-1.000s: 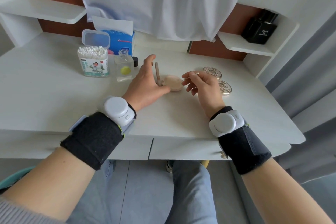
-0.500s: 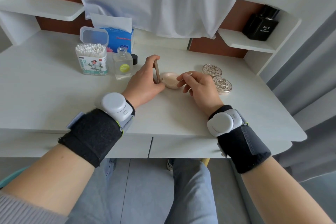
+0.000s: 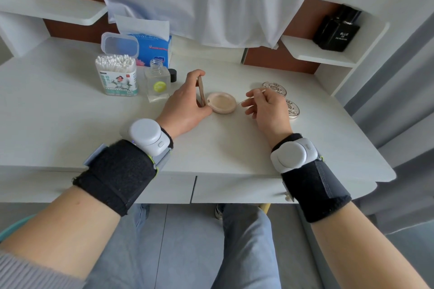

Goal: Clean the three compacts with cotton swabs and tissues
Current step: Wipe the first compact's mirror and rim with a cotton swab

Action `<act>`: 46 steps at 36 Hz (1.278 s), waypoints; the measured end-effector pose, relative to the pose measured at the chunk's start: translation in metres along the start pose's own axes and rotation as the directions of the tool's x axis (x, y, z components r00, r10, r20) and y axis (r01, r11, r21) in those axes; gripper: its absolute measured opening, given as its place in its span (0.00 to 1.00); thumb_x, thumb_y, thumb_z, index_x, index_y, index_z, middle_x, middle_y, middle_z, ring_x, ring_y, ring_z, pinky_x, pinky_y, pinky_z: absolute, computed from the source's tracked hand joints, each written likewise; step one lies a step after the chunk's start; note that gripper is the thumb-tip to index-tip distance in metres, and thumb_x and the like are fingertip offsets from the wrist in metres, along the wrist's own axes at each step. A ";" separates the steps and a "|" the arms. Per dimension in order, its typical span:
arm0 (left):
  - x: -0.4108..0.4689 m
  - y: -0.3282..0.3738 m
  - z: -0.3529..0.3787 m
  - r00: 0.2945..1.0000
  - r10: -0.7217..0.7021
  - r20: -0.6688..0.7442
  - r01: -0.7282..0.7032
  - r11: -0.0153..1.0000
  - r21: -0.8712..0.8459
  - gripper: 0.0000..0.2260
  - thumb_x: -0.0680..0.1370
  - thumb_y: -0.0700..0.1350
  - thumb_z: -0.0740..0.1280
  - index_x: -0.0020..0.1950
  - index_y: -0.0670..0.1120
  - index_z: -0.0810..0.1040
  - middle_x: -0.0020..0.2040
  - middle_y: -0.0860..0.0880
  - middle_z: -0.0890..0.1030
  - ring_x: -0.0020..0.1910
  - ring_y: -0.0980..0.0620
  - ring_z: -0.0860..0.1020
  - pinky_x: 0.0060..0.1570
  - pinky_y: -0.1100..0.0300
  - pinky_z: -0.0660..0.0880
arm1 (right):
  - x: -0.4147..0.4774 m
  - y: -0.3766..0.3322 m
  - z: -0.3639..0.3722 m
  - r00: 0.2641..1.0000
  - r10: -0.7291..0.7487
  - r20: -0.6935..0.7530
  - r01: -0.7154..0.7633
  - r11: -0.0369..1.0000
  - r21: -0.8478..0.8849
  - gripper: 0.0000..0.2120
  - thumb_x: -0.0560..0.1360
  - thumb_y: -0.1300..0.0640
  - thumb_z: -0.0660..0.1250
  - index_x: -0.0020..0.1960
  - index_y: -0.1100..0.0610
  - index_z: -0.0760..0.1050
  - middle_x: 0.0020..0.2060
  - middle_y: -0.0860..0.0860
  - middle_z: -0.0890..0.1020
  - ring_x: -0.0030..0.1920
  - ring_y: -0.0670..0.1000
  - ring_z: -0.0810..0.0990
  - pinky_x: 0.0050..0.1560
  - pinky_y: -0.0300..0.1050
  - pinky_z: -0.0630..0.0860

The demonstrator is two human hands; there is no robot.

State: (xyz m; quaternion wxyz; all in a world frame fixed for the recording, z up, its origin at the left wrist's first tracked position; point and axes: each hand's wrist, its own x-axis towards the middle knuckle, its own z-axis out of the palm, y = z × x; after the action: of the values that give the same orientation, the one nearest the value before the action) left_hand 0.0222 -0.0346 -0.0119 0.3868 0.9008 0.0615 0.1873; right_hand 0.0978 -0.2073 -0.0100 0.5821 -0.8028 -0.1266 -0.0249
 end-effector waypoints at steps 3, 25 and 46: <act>0.000 -0.001 0.000 1.000 -0.005 -0.001 0.005 1.000 -0.001 0.32 0.73 0.40 0.70 0.72 0.50 0.59 0.57 0.43 0.73 0.51 0.43 0.76 0.55 0.49 0.72 | -0.002 -0.001 0.000 1.000 -0.018 0.007 0.018 1.000 0.014 0.13 0.81 0.59 0.56 0.42 0.53 0.74 0.36 0.50 0.82 0.32 0.48 0.77 0.34 0.41 0.71; 0.002 -0.005 0.003 1.000 0.004 -0.022 -0.004 1.000 -0.011 0.32 0.72 0.40 0.69 0.73 0.50 0.59 0.52 0.47 0.74 0.44 0.45 0.76 0.50 0.50 0.74 | -0.003 -0.002 0.002 1.000 0.010 0.018 -0.011 0.999 0.048 0.13 0.80 0.60 0.55 0.41 0.55 0.74 0.35 0.52 0.81 0.34 0.51 0.77 0.35 0.43 0.73; 0.001 -0.004 0.004 0.998 0.043 -0.035 -0.041 0.998 0.045 0.32 0.72 0.38 0.70 0.72 0.48 0.61 0.45 0.50 0.71 0.44 0.46 0.72 0.47 0.54 0.71 | -0.006 -0.007 0.000 0.999 0.005 -0.037 -0.001 0.993 0.120 0.13 0.77 0.62 0.56 0.37 0.57 0.73 0.30 0.53 0.78 0.30 0.50 0.74 0.33 0.41 0.68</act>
State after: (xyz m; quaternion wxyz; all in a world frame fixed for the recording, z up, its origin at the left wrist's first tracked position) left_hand 0.0244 -0.0339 -0.0170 0.3616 0.9068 0.0537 0.2100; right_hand 0.0908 -0.2064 -0.0047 0.6316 -0.7659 -0.1159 -0.0311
